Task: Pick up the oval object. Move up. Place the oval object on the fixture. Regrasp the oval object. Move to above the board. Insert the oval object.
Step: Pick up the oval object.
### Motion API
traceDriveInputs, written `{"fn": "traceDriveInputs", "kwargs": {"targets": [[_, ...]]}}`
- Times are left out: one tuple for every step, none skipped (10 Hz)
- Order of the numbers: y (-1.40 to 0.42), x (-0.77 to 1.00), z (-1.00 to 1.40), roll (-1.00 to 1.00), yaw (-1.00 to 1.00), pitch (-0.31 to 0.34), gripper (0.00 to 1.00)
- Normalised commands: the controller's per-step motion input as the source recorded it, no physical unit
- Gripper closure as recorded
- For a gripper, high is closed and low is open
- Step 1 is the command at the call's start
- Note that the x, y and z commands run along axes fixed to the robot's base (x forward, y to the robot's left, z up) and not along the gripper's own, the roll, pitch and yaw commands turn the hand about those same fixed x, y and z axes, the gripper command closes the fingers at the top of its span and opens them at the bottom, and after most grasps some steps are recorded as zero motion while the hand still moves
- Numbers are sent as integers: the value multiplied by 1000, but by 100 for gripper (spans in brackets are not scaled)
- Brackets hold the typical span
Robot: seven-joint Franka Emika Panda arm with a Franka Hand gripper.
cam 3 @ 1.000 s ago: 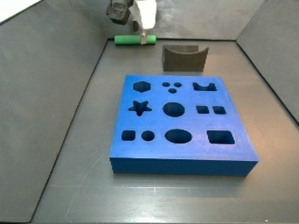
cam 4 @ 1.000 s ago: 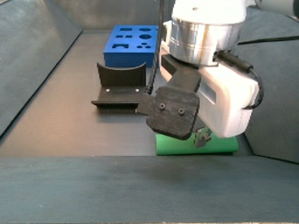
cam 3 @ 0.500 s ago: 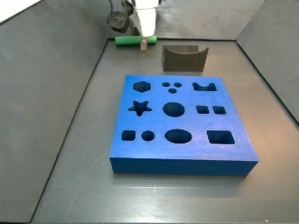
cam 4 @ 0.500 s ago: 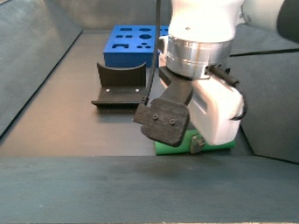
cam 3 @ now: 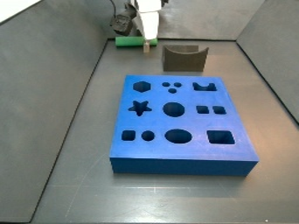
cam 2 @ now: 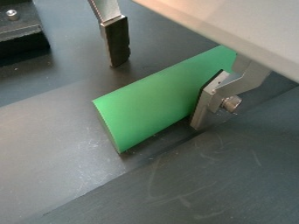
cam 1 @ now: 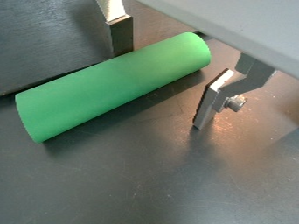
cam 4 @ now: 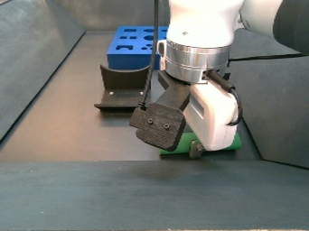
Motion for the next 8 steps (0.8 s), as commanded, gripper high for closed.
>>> {"fn": "traceDriveInputs", "kwargs": {"targets": [[0, 31, 0, 0, 0, 0, 0], [-51, 0, -189, -404, -554, -301, 0], [0, 0, -86, -476, -569, -319, 0], [51, 0, -54, -91, -77, -19, 0], [0, 0, 0, -6, 0, 0, 0], [191, 0, -186, -397, 0, -286, 0], [29, 0, 0, -500, 0, -360, 0], [0, 0, 37, -500, -23, -411, 0]]}}
